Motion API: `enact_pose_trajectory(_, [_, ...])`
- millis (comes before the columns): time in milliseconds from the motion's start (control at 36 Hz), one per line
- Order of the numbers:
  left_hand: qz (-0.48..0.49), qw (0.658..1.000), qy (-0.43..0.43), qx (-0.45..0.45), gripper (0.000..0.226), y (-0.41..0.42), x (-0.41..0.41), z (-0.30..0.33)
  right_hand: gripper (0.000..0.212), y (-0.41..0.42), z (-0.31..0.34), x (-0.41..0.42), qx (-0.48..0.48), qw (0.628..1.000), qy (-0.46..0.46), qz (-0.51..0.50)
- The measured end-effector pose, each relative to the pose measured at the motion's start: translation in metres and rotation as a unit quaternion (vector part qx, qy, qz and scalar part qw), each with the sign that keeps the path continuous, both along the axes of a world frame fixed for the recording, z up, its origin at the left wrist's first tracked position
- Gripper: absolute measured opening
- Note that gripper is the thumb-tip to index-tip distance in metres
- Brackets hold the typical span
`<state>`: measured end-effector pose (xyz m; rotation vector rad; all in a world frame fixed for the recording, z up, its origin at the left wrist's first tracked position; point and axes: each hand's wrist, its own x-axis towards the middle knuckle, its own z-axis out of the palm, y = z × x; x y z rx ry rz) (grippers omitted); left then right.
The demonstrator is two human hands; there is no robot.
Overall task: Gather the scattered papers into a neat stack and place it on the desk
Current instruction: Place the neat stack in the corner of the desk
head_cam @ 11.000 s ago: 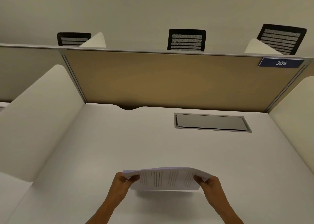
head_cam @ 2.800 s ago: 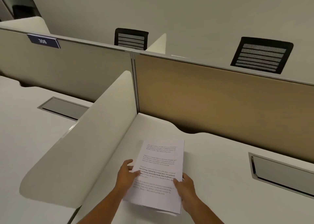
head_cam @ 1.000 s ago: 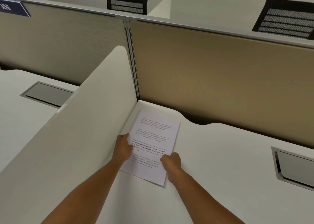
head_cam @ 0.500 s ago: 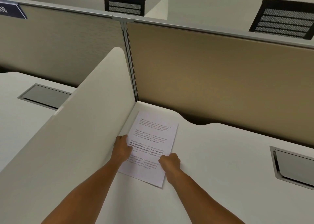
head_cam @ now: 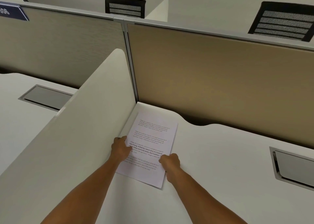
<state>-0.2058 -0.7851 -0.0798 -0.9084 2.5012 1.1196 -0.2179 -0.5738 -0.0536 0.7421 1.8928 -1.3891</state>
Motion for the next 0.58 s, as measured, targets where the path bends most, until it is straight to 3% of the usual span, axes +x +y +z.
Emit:
enact_pose_trajectory(361, [-0.028,0.998,-0.039,-0.03,0.075,0.005,0.002,0.006,0.042,0.001,0.004,0.003,0.026,1.0,-0.001,0.012])
enact_pose_trajectory(583, [-0.026,1.0,-0.012,-0.011,0.077,0.008,0.009,0.015,0.039,0.007,0.003,0.005,0.027,0.999,0.011,0.014])
